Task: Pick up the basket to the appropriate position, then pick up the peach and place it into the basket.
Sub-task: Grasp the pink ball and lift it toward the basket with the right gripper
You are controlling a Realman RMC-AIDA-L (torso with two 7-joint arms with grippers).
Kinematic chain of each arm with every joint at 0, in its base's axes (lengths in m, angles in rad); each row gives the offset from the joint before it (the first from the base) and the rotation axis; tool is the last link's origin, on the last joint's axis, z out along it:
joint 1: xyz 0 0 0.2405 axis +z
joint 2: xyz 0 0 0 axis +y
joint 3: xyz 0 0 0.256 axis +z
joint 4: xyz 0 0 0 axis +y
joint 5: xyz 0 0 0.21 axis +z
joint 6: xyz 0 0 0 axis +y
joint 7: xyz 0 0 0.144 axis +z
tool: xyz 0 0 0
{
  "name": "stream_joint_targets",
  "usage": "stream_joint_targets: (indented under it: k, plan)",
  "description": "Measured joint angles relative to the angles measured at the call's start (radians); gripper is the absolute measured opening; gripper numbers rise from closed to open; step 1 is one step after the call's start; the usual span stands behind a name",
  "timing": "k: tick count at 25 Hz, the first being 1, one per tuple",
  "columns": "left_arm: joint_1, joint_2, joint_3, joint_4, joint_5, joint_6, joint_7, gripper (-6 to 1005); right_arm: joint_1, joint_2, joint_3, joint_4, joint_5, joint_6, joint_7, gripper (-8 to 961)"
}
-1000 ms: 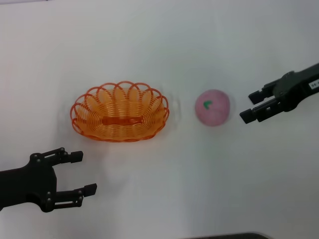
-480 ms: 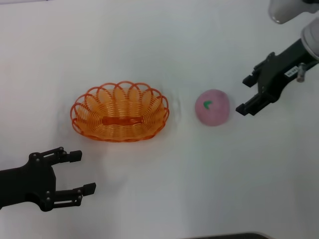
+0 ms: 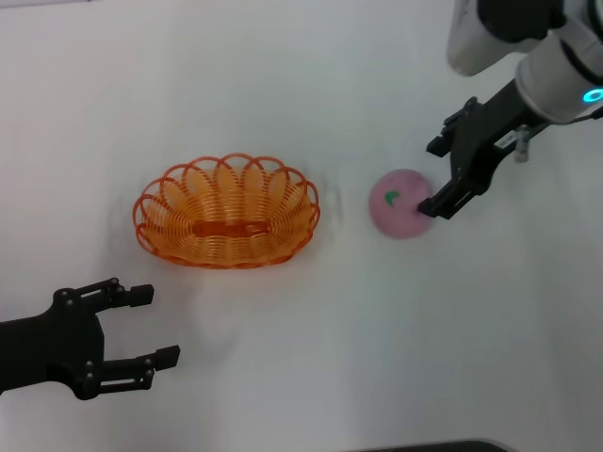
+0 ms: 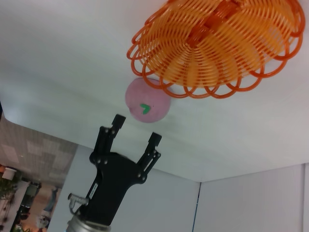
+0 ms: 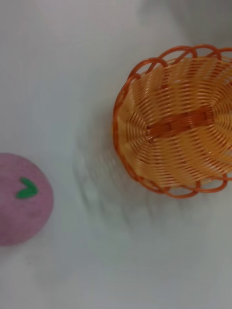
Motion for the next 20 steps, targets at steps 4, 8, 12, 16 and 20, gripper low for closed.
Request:
stream_joint_targets:
  k: [4, 8, 12, 16, 20]
  plan:
    - [0.002, 0.000, -0.001, 0.000, 0.000, 0.001, -0.001, 847, 0.000, 0.000, -0.044, 0.032, 0.018, 0.039, 0.004, 887]
    - [0.004, 0.000, -0.001, 0.000, 0.000, 0.000, -0.002, 846, 0.000, 0.000, -0.073, 0.055, 0.036, 0.072, 0.004, 870]
    - [0.002, 0.000, 0.000, 0.000, 0.001, 0.000, -0.002, 846, 0.001, 0.000, -0.087, 0.073, 0.039, 0.101, 0.004, 854]
    - [0.000, 0.000, 0.001, 0.000, 0.001, -0.001, -0.002, 846, 0.004, 0.001, -0.106, 0.093, 0.041, 0.123, 0.006, 837]
    - [-0.001, 0.000, 0.000, 0.000, 0.002, -0.002, -0.002, 846, 0.017, 0.001, -0.110, 0.128, 0.061, 0.137, 0.005, 821]
